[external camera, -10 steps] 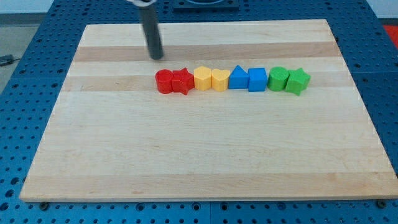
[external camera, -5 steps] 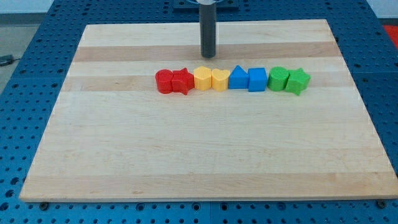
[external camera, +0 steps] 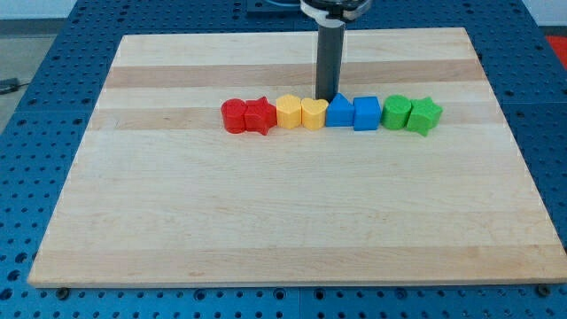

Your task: Adjust the blue triangle slightly

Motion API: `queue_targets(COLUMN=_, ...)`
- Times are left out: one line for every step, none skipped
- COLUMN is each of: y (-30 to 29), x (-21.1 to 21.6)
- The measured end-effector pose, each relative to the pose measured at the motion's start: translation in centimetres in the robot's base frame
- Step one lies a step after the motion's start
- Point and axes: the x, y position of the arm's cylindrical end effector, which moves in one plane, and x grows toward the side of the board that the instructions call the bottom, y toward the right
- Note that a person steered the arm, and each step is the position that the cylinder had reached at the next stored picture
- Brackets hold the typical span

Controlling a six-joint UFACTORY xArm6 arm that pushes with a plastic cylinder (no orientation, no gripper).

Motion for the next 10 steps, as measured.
queue_targets(y=0.0, x=-0.2)
queue_targets(y=1.9, x=-1.0)
queue_targets(y=3.1, x=-0.3)
queue_targets(y=3.1, x=0.2)
queue_targets(y=3.1, x=0.2)
queue_targets(y=3.1, x=0.2)
queue_targets(y=2.4, x=0.2)
queue_targets(y=1.7, x=0.2)
queue_targets(y=1.7, x=0.2)
queue_targets(y=1.7, x=0.4)
